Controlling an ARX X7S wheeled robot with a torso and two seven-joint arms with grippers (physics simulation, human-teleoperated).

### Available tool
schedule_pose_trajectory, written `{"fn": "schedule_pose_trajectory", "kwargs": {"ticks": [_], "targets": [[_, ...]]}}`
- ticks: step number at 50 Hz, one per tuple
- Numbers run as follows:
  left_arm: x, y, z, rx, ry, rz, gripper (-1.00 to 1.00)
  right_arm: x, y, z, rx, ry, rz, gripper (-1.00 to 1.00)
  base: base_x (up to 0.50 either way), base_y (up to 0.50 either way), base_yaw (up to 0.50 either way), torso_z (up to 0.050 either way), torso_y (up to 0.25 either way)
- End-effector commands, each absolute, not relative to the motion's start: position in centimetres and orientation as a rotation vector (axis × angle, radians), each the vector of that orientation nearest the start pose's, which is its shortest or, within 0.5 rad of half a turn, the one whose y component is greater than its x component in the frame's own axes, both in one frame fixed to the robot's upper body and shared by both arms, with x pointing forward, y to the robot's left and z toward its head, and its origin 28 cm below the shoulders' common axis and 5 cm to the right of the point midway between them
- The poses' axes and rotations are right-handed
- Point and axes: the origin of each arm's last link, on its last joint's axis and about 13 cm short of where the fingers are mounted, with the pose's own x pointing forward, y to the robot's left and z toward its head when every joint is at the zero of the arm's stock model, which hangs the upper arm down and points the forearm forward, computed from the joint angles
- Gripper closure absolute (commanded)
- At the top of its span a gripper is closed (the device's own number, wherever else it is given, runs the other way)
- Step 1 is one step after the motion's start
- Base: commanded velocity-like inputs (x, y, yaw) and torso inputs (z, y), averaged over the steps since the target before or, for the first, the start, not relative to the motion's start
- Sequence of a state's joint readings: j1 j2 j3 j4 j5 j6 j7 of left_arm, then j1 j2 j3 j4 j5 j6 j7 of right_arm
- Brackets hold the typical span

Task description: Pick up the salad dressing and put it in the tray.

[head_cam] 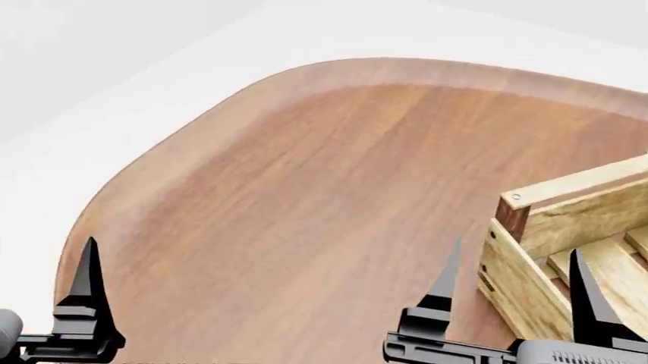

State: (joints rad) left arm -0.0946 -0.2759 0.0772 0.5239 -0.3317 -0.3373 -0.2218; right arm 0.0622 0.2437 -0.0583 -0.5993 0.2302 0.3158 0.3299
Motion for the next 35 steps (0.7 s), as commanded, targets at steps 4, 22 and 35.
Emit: {"fn": "schedule_pose_trajectory", "kwargs": {"ticks": [4, 22, 35], "targets": [[21.5, 22.5, 12.0, -0.048, -0.231, -0.017, -1.00, 20.6, -11.5, 12.9, 0.025, -0.311, -0.127, -1.00, 0.00, 0.00, 0.50, 0.000, 0.000], [21.5, 22.5, 12.0, -0.048, -0.229, -0.017, -1.00, 20.6, -11.3, 12.4, -0.031, -0.275, -0.080, -1.00, -0.02, 0.02, 0.39, 0.000, 0.000], [21.4, 22.4, 11.7, -0.049, -0.217, -0.027, -1.00, 19.8, -12.4, 12.4, -0.111, -0.170, -0.004, -1.00, 0.00, 0.00, 0.00, 0.000, 0.000]]}}
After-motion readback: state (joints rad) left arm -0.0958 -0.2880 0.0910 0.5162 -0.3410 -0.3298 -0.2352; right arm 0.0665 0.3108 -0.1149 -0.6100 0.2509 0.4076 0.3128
